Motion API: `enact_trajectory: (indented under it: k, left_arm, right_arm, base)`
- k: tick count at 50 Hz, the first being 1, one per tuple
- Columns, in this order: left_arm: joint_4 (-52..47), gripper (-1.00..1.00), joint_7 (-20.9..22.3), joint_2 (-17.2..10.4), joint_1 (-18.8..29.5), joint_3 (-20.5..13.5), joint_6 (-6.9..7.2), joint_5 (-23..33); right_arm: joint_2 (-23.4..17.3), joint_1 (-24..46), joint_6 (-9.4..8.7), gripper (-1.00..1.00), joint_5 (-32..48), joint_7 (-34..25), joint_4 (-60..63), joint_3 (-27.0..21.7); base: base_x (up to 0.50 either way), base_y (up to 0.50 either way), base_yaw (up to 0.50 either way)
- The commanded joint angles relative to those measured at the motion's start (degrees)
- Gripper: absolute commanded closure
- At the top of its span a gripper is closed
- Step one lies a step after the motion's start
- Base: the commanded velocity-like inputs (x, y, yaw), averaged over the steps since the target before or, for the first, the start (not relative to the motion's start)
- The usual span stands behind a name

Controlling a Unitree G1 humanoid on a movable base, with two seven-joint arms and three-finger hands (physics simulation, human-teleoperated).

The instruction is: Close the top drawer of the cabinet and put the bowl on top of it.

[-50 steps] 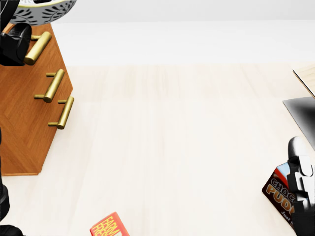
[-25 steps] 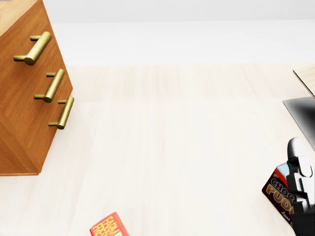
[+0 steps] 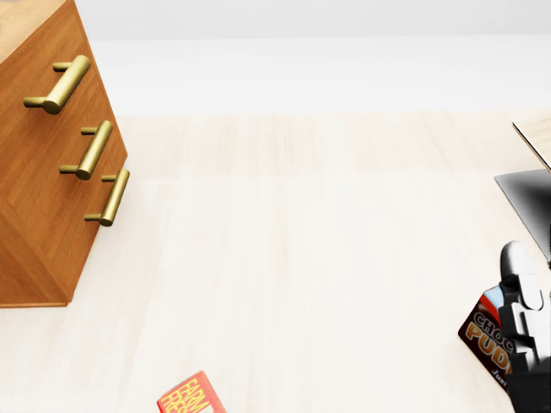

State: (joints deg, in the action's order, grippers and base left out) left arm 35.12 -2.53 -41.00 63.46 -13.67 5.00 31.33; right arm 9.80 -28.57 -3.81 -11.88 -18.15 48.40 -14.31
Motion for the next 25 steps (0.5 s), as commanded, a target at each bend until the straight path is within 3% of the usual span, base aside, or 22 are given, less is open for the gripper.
enact_trajectory:
  k: [1, 9, 25]
  left_arm:
    - [13.8, 1.00, -8.6, -2.8, 4.7, 0.7, 0.00, -7.2]
    - [22.6, 1.00, -11.9, -3.1, 7.8, 2.1, 0.00, -7.7]
    - [28.0, 1.00, -14.4, -1.3, 9.6, 3.5, 0.00, -7.4]
  right_arm:
    - [-0.4, 0.0, 0.33, -1.00, -0.2, 0.2, -0.3, 0.1]
    - [-0.3, -0.2, 0.60, -1.00, 0.1, 0.2, -0.4, 0.5]
    - [-0.5, -0.8, 0.97, -1.00, 0.0, 0.0, -0.2, 0.8]
  base:
    - [0.00, 0.00, 0.00]
    - [0.00, 0.00, 0.00]
    - [0.00, 0.00, 0.00]
